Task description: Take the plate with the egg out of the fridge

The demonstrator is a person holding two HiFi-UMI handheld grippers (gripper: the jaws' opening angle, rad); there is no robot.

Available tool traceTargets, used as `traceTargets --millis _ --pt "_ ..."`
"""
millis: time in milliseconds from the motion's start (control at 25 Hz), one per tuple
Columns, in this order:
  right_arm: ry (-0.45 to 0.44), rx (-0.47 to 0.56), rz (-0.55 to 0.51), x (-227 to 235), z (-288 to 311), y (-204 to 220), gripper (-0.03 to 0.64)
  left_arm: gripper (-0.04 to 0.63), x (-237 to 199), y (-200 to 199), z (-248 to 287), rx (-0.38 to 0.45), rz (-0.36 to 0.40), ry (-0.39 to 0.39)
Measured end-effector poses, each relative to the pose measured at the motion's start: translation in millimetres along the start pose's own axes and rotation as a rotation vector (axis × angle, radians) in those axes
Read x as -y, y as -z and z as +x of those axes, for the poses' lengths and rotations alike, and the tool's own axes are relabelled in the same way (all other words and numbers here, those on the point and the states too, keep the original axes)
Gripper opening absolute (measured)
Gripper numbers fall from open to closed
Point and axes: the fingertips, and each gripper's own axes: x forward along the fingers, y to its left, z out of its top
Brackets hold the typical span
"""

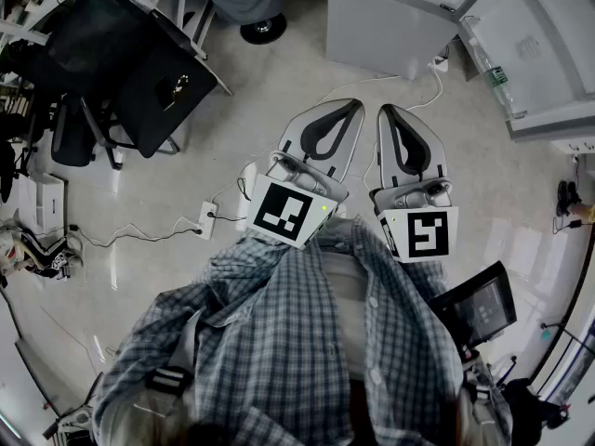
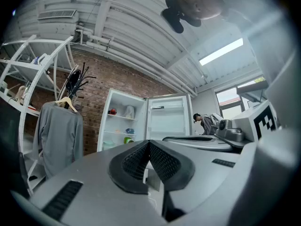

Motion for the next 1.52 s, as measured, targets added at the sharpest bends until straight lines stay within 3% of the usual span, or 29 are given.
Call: traceTargets --millis 1520 --pt "0.007 0.001 0.011 17.8 -12.0 -0.3 0.006 0.006 13.4 2.4 12.3 -0.002 0.026 0.003"
